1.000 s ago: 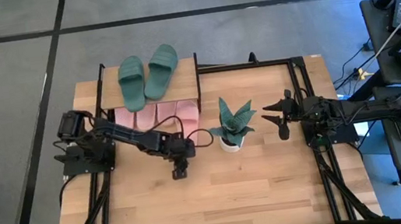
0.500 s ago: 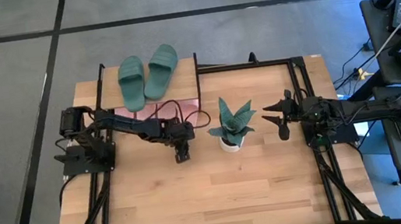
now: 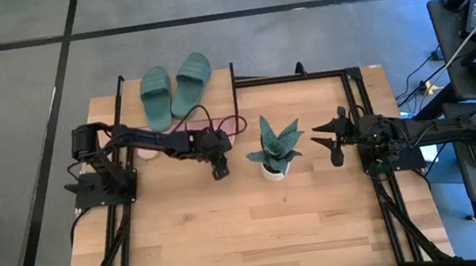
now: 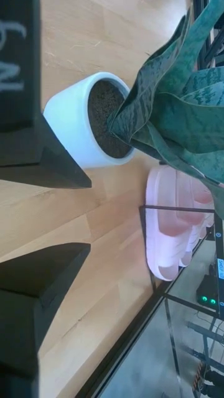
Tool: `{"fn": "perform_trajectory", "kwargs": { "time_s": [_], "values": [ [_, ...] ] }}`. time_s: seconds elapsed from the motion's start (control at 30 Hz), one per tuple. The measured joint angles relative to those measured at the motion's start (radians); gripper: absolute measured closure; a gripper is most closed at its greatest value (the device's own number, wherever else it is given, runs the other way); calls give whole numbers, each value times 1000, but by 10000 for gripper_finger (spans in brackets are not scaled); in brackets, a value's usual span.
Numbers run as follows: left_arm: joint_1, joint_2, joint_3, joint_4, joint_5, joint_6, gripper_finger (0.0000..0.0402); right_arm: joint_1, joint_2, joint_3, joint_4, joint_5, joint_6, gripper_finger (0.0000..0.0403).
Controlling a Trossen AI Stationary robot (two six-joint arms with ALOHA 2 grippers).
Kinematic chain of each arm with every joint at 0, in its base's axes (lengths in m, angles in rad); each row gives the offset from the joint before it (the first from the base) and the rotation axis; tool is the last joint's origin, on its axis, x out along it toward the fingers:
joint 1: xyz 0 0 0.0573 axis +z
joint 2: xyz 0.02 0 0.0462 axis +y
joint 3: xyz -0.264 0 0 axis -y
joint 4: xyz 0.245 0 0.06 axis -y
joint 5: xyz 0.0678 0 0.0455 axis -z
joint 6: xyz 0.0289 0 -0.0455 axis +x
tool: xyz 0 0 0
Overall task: Pick and place slides into the shelf
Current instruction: Put the pink slipper under the shelf, then return to Home Position
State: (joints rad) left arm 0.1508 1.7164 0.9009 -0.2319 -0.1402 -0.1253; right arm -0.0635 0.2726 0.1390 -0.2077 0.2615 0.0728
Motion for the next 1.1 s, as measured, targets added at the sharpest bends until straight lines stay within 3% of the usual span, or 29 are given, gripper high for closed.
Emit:
{"fn": "perform_trajectory", "kwargs": {
  "time_s": [0.77, 0.93, 1.1],
  "values": [
    [48, 0, 0, -11, 26, -6, 235, 0, 0, 0, 0, 0, 31, 249],
    [32, -2, 0, -18, 95, -6, 235, 0, 0, 0, 0, 0, 32, 249],
    [2, -94, 0, -77, 206, 2, 235, 0, 0, 0, 0, 0, 32, 249]
  ]
}}
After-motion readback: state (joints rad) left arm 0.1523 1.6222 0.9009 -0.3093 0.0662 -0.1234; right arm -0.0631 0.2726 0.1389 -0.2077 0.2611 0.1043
